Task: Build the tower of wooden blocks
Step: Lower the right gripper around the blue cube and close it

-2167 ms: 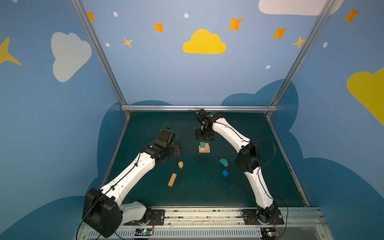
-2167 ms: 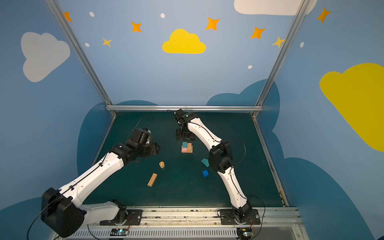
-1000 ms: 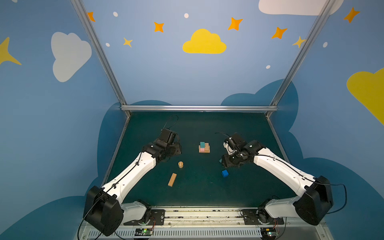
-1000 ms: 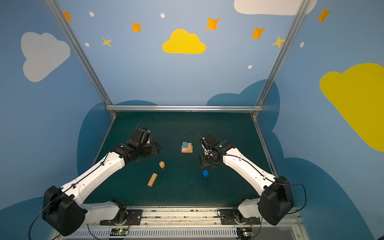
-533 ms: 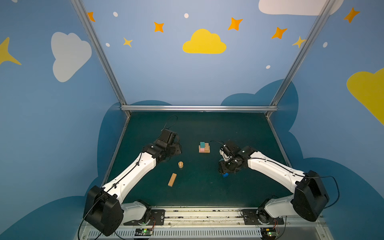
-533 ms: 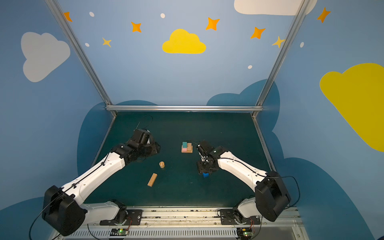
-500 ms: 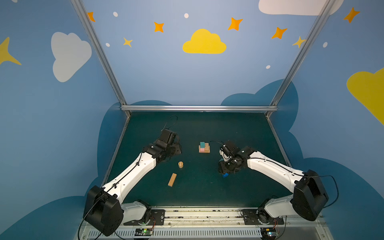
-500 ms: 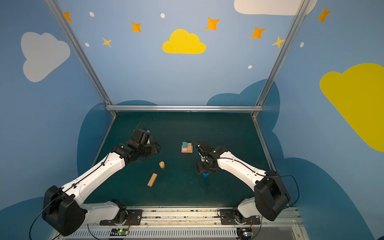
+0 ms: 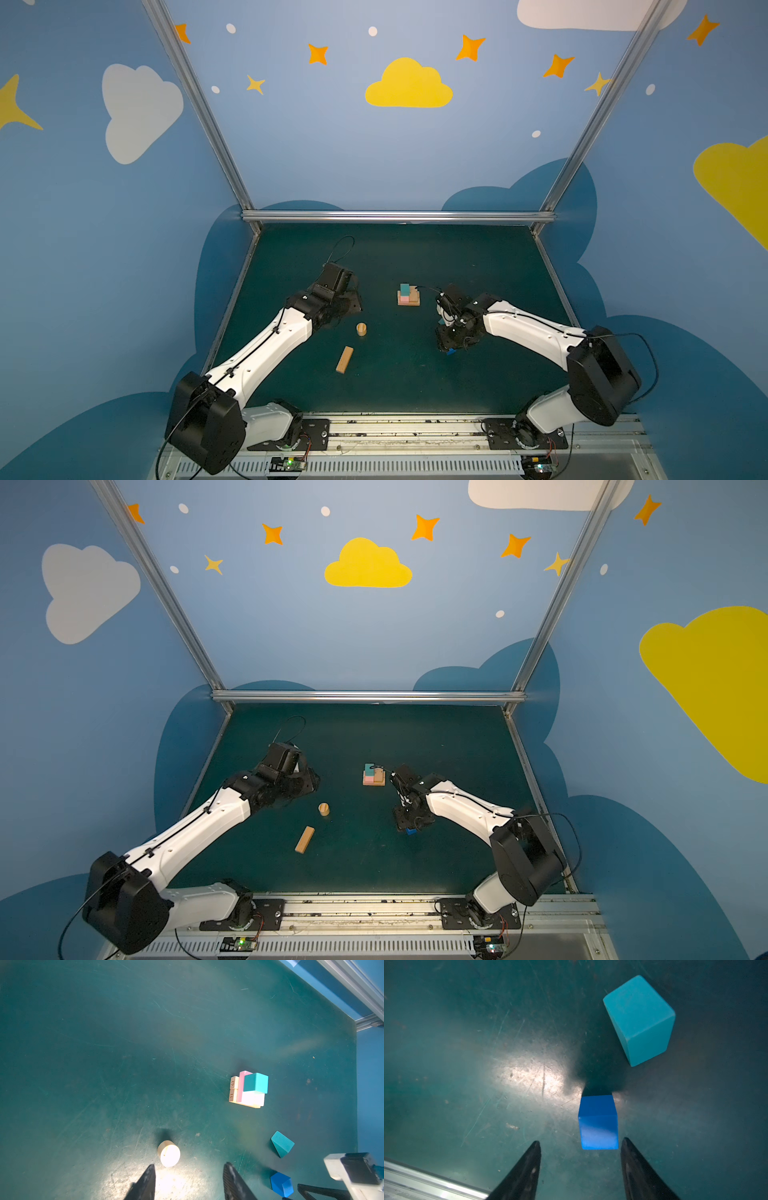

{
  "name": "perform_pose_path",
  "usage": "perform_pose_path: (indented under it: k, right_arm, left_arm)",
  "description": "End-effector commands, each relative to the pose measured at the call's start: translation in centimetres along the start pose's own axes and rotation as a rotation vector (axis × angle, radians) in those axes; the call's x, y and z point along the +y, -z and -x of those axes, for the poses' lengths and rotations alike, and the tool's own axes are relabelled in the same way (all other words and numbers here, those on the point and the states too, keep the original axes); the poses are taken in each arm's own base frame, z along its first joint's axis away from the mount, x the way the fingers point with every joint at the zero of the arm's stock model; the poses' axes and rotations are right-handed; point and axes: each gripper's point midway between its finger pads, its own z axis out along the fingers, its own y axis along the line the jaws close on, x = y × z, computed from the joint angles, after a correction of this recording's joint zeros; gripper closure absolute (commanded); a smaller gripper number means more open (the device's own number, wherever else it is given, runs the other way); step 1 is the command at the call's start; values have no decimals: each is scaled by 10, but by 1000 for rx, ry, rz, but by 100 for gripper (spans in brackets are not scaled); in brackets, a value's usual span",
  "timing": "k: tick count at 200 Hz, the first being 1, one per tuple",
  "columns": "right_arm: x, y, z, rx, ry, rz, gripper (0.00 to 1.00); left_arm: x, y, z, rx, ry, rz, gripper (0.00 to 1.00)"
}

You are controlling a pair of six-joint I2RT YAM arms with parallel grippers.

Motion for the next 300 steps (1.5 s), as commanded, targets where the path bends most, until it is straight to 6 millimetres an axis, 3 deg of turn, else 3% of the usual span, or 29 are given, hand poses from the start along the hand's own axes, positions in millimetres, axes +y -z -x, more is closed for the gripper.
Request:
perform_pose_path:
  k: [1, 59, 132, 184, 300]
  right_arm:
    - [-11, -7, -3, 13, -10, -39, 41]
    - [-15, -15, -1, 22, -37, -39, 41]
    - [-10, -22, -9, 49, -62, -10, 55]
    - [-2, -21, -10, 50, -66, 9, 57]
    - [-6, -24, -10, 70, -81, -44, 65]
  left_arm:
    - [4, 4, 2, -17, 7, 8, 48]
    - [4, 2, 2, -16, 13, 8, 48]
    - [5, 0, 0, -10, 10, 12, 48]
    - [6, 0, 0, -11, 10, 12, 48]
    - [6, 3, -1, -15, 1, 7, 48]
